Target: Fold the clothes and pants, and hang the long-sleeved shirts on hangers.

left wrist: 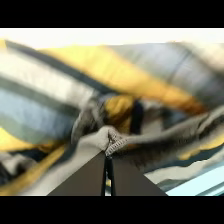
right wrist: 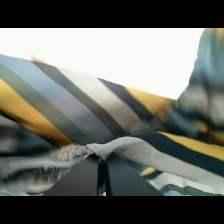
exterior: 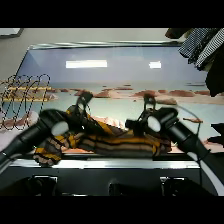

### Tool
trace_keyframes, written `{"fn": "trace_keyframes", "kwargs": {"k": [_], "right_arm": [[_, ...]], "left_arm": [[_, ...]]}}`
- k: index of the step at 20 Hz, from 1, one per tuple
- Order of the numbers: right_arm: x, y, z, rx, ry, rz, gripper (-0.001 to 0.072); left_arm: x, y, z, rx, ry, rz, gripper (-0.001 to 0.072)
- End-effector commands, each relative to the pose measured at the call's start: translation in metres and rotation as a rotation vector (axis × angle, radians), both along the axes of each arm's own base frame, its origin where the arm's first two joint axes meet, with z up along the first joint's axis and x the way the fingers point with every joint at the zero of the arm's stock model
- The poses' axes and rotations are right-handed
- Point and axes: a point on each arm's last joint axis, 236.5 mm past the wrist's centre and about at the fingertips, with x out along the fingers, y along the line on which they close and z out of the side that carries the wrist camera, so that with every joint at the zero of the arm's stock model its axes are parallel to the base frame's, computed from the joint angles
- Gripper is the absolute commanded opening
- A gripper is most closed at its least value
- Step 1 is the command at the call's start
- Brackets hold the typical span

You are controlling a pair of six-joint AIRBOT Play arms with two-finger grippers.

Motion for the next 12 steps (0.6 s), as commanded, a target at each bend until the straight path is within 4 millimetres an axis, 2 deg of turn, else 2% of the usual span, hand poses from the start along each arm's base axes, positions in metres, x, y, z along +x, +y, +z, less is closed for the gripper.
{"fn": "trace_keyframes", "kwargs": {"k": [1,2,4,6,8,10,12], "right_arm": [[0.058,-0.006,0.081,0.053,-0.197,0.019,0.0022],[0.073,-0.003,0.111,0.073,-0.264,0.036,0.0022],[0.092,0.008,0.167,0.104,-0.385,0.080,0.0021],[0.098,0.012,0.220,0.138,-0.469,0.090,0.0022],[0.092,0.010,0.263,0.164,-0.538,0.100,0.0022],[0.076,0.002,0.291,0.171,-0.553,0.104,0.0022],[0.057,-0.003,0.309,0.178,-0.549,0.122,0.0022]], "left_arm": [[0.031,0.006,0.078,-0.094,-0.076,-0.035,0.0019],[0.045,0.013,0.107,-0.120,-0.128,-0.021,0.0019],[0.059,0.026,0.159,-0.146,-0.218,-0.009,0.0020],[0.058,0.037,0.199,-0.160,-0.265,-0.002,0.0020],[0.047,0.043,0.231,-0.172,-0.291,-0.012,0.0019],[0.033,0.044,0.256,-0.204,-0.288,0.001,0.0019],[0.020,0.047,0.276,-0.244,-0.279,0.036,0.0019]]}}
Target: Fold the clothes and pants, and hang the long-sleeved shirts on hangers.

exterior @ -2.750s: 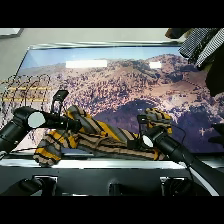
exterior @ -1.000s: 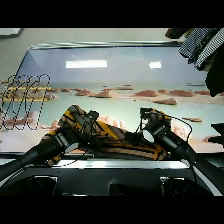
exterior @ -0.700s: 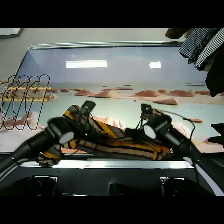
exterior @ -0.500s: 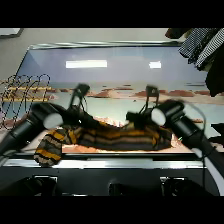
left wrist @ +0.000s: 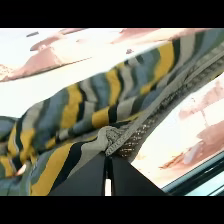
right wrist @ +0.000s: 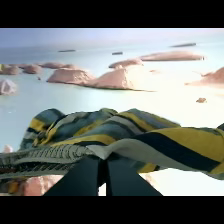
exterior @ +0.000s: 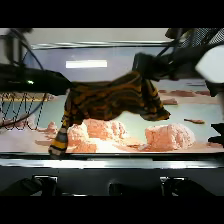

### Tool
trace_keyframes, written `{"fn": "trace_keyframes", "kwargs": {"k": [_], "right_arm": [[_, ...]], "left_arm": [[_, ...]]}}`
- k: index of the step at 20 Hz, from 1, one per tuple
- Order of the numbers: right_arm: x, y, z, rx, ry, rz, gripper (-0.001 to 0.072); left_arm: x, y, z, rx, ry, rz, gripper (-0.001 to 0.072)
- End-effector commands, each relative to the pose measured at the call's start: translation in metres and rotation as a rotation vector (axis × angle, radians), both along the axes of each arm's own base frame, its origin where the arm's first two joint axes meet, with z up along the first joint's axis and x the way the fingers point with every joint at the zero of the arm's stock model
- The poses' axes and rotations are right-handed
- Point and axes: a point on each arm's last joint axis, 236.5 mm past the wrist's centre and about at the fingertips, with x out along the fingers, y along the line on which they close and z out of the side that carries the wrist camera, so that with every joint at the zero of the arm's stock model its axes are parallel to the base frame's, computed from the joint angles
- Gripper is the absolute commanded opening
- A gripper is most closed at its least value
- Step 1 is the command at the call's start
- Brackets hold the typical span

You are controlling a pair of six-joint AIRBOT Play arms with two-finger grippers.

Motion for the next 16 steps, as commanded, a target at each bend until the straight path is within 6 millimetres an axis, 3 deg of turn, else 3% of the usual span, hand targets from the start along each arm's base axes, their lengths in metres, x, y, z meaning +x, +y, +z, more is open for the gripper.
{"fn": "trace_keyframes", "kwargs": {"k": [1,4,7,9,11,14,16], "right_arm": [[-0.032,-0.011,0.039,0.001,-0.011,0.033,0.0022],[-0.054,-0.014,0.031,-0.015,0.062,0.059,0.0022],[-0.064,-0.023,-0.012,-0.133,0.190,0.075,0.0022],[-0.065,-0.022,-0.051,-0.249,0.230,0.071,0.0022],[-0.069,-0.008,-0.105,-0.311,0.287,0.055,0.0022],[-0.071,0.010,-0.189,-0.303,0.372,0.002,0.0022],[-0.071,0.019,-0.228,-0.252,0.407,-0.034,0.0022]], "left_arm": [[-0.026,0.010,0.037,-0.057,0.020,0.036,0.0019],[-0.037,0.016,0.024,-0.044,0.114,0.074,0.0019],[-0.043,0.013,-0.020,0.023,0.239,0.070,0.0019],[-0.045,0.009,-0.062,0.064,0.336,0.086,0.0020],[-0.040,0.002,-0.106,0.077,0.398,0.096,0.0020],[-0.036,-0.010,-0.171,0.059,0.470,0.117,0.0020],[-0.036,-0.015,-0.207,0.044,0.506,0.135,0.0020]]}}
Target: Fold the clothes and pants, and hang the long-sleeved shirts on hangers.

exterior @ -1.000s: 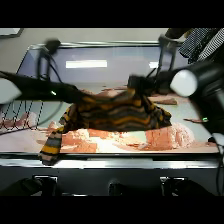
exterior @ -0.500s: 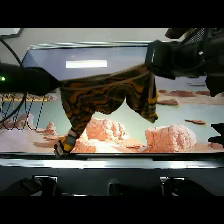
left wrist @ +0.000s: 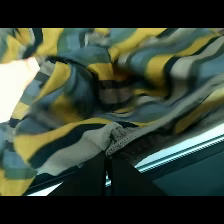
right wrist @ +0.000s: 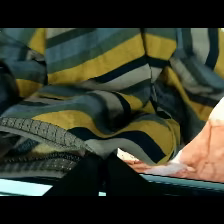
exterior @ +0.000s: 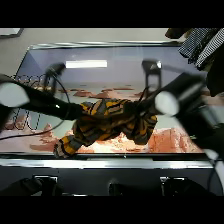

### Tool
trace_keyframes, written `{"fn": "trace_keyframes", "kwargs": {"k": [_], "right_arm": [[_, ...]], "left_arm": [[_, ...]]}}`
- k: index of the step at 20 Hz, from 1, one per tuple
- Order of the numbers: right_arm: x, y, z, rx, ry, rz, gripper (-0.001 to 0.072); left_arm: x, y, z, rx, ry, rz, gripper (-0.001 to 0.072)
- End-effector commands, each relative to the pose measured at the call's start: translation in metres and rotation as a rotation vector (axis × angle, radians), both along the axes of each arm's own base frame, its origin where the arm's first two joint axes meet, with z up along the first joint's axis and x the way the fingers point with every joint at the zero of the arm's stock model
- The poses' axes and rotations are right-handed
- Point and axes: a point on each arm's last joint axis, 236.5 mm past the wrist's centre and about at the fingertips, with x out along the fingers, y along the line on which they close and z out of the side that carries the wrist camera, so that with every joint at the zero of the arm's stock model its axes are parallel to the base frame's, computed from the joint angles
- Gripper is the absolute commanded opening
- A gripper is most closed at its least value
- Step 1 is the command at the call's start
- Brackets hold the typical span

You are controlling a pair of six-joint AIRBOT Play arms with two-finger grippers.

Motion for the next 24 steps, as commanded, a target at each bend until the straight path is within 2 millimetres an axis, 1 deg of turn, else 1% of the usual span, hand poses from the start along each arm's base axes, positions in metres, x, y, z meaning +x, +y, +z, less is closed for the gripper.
{"fn": "trace_keyframes", "kwargs": {"k": [1,2,3,4,6,7,8,9,10,11,13,14,15,16,17,18,19,20,21,22,23,24], "right_arm": [[-0.001,0.013,-0.072,0.033,0.034,-0.086,0.0022],[-0.001,0.013,-0.085,0.029,0.050,-0.100,0.0022],[-0.001,0.015,-0.094,0.025,0.063,-0.106,0.0022],[0.000,0.017,-0.100,0.027,0.076,-0.116,0.0022],[0.001,0.033,-0.106,0.084,0.096,-0.122,0.0022],[0.000,0.041,-0.106,0.116,0.106,-0.123,0.0022],[-0.002,0.046,-0.106,0.138,0.116,-0.124,0.0022],[-0.004,0.047,-0.106,0.143,0.127,-0.125,0.0022],[-0.007,0.046,-0.107,0.138,0.139,-0.127,0.0023],[-0.010,0.044,-0.108,0.130,0.153,-0.128,0.0023],[-0.014,0.041,-0.110,0.111,0.169,-0.118,0.0023],[-0.016,0.040,-0.111,0.101,0.175,-0.111,0.0023],[-0.019,0.039,-0.111,0.095,0.184,-0.102,0.0023],[-0.021,0.039,-0.112,0.092,0.195,-0.098,0.0023],[-0.023,0.038,-0.113,0.088,0.202,-0.096,0.0023],[-0.025,0.039,-0.113,0.091,0.209,-0.091,0.0023],[-0.025,0.040,-0.113,0.092,0.210,-0.091,0.0023],[-0.025,0.040,-0.113,0.093,0.210,-0.091,0.0023],[-0.025,0.040,-0.113,0.093,0.210,-0.091,0.0023],[-0.025,0.040,-0.113,0.093,0.209,-0.091,0.0023],[-0.025,0.040,-0.113,0.093,0.209,-0.091,0.0023],[-0.025,0.040,-0.113,0.093,0.209,-0.090,0.0023]], "left_arm": [[0.000,-0.009,-0.065,-0.024,0.065,0.046,0.0020],[-0.002,-0.010,-0.078,-0.021,0.090,0.051,0.0020],[-0.003,-0.011,-0.086,-0.019,0.102,0.052,0.0021],[-0.002,-0.011,-0.092,-0.015,0.099,0.040,0.0021],[0.004,-0.012,-0.094,-0.019,0.086,0.043,0.0030],[0.006,-0.011,-0.093,-0.022,0.081,0.050,0.0121],[0.010,-0.006,-0.092,-0.023,0.081,0.066,0.0361],[0.015,0.003,-0.090,-0.024,0.079,0.093,0.0615],[0.021,0.019,-0.087,-0.020,0.070,0.113,0.0640],[0.030,0.041,-0.082,-0.003,0.046,0.138,0.0640],[0.055,0.106,-0.063,0.018,-0.034,0.253,0.0658],[0.062,0.141,-0.053,0.027,-0.074,0.297,0.0658],[0.065,0.177,-0.047,0.061,-0.114,0.308,0.0657],[0.063,0.208,-0.046,0.108,-0.139,0.289,0.0656],[0.056,0.236,-0.049,0.155,-0.136,0.255,0.0656],[0.049,0.257,-0.052,0.184,-0.129,0.231,0.0656],[0.047,0.279,-0.052,0.214,-0.145,0.228,0.0654],[0.048,0.297,-0.051,0.216,-0.147,0.305,0.0653],[0.047,0.318,-0.054,0.217,-0.134,0.424,0.0654],[0.047,0.337,-0.058,0.222,-0.127,0.493,0.0655],[0.046,0.353,-0.065,0.217,-0.109,0.541,0.0655],[0.045,0.364,-0.075,0.200,-0.089,0.566,0.0655]]}}
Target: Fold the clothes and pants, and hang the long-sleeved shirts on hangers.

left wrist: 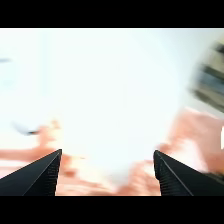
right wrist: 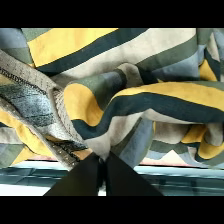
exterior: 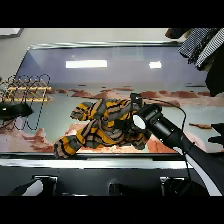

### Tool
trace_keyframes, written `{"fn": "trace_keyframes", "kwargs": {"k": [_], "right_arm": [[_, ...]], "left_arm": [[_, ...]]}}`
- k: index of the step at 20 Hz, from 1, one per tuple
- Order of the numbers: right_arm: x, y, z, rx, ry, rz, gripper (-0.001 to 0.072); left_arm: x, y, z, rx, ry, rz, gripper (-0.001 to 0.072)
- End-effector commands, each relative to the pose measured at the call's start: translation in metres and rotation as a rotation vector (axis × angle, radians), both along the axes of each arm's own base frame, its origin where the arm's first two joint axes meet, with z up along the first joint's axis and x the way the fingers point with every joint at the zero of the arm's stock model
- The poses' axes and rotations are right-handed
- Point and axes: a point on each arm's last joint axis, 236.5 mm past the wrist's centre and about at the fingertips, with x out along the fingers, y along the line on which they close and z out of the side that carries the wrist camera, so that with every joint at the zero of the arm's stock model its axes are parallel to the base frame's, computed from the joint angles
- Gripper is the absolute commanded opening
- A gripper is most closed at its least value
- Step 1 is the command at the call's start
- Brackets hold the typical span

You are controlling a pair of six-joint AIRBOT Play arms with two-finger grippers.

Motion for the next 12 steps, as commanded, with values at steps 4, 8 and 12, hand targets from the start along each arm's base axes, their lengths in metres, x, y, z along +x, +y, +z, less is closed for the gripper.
{"fn": "trace_keyframes", "kwargs": {"k": [4,8,12], "right_arm": [[-0.001,0.001,0.000,-0.001,0.002,0.014,0.0023],[-0.001,0.001,0.000,-0.001,0.003,0.013,0.0023],[-0.001,0.000,-0.001,-0.002,0.002,0.014,0.0023]], "left_arm": [[-0.008,0.061,-0.065,-0.034,0.111,-0.009,0.0654],[-0.004,0.060,-0.108,-0.016,0.197,-0.121,0.0653],[-0.006,0.054,-0.139,0.001,0.283,-0.184,0.0651]]}}
